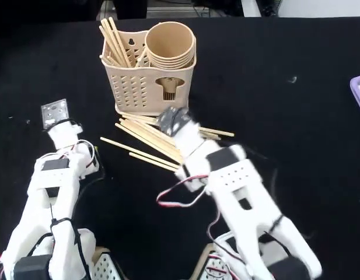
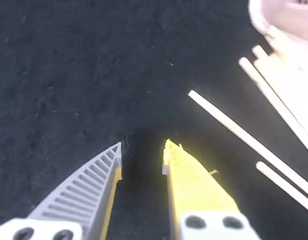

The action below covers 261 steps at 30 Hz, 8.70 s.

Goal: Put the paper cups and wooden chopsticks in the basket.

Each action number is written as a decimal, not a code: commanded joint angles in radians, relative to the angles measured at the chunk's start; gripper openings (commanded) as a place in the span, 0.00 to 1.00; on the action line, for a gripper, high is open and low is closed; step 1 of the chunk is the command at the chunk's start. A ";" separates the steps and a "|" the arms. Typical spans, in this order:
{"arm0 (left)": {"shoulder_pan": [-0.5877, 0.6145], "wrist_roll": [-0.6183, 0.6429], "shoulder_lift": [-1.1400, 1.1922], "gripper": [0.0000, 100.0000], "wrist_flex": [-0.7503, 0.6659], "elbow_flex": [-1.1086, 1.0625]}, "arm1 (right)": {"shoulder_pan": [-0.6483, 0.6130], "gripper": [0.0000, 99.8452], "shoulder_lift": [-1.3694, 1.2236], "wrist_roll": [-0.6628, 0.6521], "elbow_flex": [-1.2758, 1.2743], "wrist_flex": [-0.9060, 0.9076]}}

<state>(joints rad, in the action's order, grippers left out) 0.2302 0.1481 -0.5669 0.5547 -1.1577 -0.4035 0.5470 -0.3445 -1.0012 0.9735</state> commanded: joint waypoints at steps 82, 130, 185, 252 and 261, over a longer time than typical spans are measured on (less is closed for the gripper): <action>0.278 0.315 -0.025 0.14 -0.091 0.070 | -0.310 0.07 -0.627 0.021 0.404 -0.124; 0.239 0.313 -0.017 0.14 -0.092 0.059 | -0.218 0.01 -0.084 0.031 0.716 -0.589; 0.240 0.313 -0.017 0.14 -0.092 0.061 | -0.204 0.12 -0.277 0.152 0.914 0.489; 0.243 0.313 -0.017 0.14 -0.092 0.059 | -0.359 0.19 -0.122 -0.052 -0.091 -0.037; 0.243 0.313 -0.017 0.14 -0.092 0.059 | -0.353 0.01 -0.113 -0.055 -0.153 -0.109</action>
<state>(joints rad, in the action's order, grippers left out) 0.4803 0.4519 -0.5669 0.4795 -1.1577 -0.7503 0.4242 -0.3936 -1.1638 0.8661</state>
